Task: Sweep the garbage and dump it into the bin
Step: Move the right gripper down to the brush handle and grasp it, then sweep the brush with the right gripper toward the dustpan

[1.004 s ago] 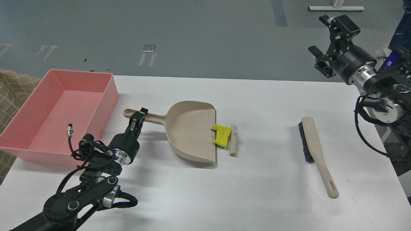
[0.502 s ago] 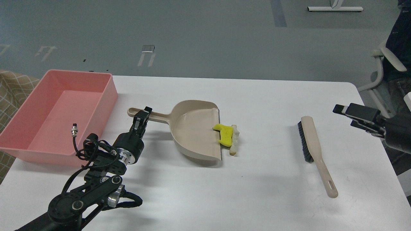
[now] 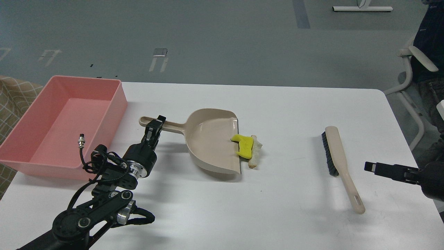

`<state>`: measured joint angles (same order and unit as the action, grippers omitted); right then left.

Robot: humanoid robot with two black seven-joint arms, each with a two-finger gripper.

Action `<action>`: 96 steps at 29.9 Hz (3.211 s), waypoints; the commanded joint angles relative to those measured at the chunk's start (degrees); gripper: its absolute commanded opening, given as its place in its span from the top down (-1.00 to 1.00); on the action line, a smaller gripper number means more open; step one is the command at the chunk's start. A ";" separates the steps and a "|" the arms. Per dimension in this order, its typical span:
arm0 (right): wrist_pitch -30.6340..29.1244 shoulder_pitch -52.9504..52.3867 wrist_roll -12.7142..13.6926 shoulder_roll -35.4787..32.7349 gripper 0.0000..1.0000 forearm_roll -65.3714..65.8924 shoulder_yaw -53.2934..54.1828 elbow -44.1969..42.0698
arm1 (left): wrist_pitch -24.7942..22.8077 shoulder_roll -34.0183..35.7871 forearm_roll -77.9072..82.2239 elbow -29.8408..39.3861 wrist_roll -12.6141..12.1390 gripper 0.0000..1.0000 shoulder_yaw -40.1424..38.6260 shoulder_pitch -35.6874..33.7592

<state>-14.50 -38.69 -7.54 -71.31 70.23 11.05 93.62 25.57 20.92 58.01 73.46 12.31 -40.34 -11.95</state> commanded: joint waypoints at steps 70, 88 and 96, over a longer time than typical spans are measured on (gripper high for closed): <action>-1.67 0.11 9.56 12.85 1.00 0.43 -1.20 2.44 | -0.09 2.02 3.95 -0.69 4.56 1.00 0.62 1.75; -6.33 -6.22 11.50 33.24 1.00 -1.05 -1.47 -4.41 | -0.09 1.76 3.95 -0.69 4.56 1.00 0.62 2.20; -6.33 -8.50 11.50 42.74 1.00 -5.18 -1.56 -6.87 | -0.09 2.02 3.95 -0.60 4.56 1.00 0.62 2.11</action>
<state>-20.83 -45.89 3.96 -31.46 66.80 9.56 87.29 25.49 22.81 61.97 72.80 16.89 -39.72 -9.80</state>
